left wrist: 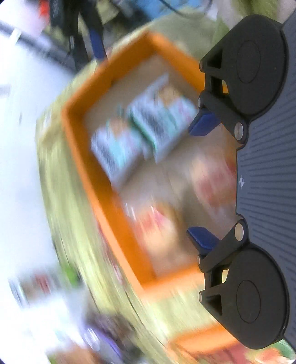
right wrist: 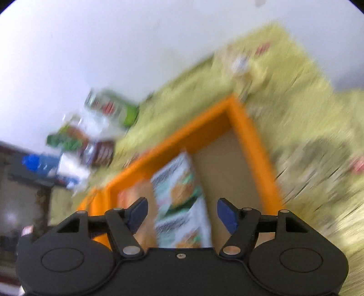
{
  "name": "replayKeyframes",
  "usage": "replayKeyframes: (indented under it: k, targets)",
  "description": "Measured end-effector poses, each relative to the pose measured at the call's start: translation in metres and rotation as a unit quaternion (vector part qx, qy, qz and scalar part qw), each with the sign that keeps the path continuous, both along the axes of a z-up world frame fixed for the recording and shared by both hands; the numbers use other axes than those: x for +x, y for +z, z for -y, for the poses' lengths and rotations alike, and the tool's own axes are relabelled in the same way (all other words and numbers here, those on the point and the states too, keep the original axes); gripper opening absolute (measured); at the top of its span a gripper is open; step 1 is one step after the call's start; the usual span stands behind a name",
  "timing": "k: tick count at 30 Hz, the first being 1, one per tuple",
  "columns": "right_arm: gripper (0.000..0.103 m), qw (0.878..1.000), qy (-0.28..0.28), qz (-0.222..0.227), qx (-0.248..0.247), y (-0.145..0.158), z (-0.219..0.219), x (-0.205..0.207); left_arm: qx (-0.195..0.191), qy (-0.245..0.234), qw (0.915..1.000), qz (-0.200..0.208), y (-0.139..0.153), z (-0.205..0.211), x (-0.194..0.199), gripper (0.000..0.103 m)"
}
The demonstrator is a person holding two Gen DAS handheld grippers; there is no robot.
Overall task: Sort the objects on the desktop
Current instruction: 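Withdraw both grippers up from the tray and turn toward the cracker pack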
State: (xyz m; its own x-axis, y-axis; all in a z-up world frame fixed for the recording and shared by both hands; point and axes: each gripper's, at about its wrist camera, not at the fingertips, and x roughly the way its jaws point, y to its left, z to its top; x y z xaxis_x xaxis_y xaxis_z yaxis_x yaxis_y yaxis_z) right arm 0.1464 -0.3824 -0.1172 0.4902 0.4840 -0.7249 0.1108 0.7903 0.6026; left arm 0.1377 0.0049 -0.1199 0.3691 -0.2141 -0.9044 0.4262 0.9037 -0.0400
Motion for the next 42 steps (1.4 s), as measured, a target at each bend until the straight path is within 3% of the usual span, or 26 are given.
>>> replayKeyframes:
  k: [3,8,16,29,42]
  targets:
    - [0.066,0.998,-0.030,-0.008,-0.048,-0.005,0.016,0.003,0.013,0.056,0.9983,-0.011,-0.013,-0.033,0.003,0.087]
    - [0.065,0.996,-0.045,-0.050,-0.056,-0.031,0.024,0.005,0.018,0.100,0.9944,-0.028,-0.036,-0.053,0.007,0.076]
    - [0.053,0.994,-0.038,-0.089,-0.059,-0.056,0.017,0.003,-0.028,0.117,0.9920,-0.038,-0.047,-0.054,0.012,0.062]
    - [0.053,0.991,-0.038,-0.091,-0.090,-0.048,0.003,-0.007,-0.038,0.113,0.9921,-0.040,-0.046,-0.061,0.028,0.061]
    - [0.053,0.991,-0.058,-0.090,-0.078,-0.048,0.002,-0.019,-0.022,0.102,0.9939,-0.034,-0.046,-0.053,0.044,0.061]
